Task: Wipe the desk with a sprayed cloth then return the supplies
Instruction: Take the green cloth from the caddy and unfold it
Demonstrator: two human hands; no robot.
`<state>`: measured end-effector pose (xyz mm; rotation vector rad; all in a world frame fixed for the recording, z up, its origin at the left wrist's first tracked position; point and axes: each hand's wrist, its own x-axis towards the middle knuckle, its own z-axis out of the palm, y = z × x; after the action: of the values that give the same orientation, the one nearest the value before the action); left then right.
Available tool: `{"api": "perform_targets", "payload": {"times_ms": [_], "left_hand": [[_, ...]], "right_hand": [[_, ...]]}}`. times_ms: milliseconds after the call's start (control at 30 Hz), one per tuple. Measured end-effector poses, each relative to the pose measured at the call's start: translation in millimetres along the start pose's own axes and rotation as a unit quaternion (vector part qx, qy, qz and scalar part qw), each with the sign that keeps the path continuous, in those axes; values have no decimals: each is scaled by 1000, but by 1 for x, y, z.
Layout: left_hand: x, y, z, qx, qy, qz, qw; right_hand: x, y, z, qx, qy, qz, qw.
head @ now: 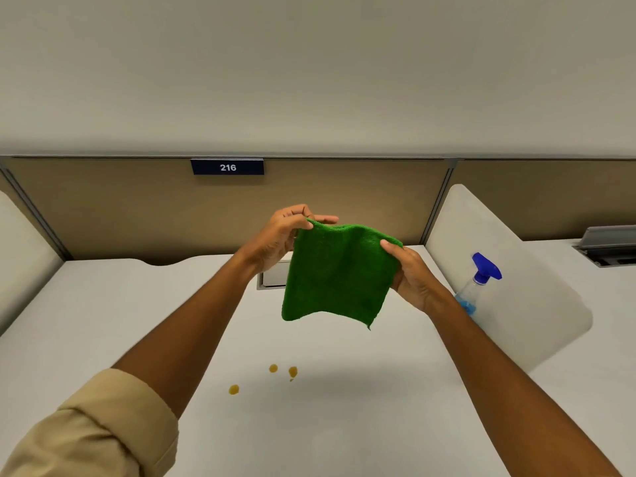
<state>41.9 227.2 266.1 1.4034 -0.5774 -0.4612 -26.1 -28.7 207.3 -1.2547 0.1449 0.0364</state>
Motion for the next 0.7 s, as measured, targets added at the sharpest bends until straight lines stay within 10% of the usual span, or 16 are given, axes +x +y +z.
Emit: {"api": "perform_targets", "payload": {"times_ms": [700], "left_hand": [[26, 75, 80, -314, -154, 135, 927]], "right_hand": [[-16, -24, 24, 141, -104, 41, 984]]}}
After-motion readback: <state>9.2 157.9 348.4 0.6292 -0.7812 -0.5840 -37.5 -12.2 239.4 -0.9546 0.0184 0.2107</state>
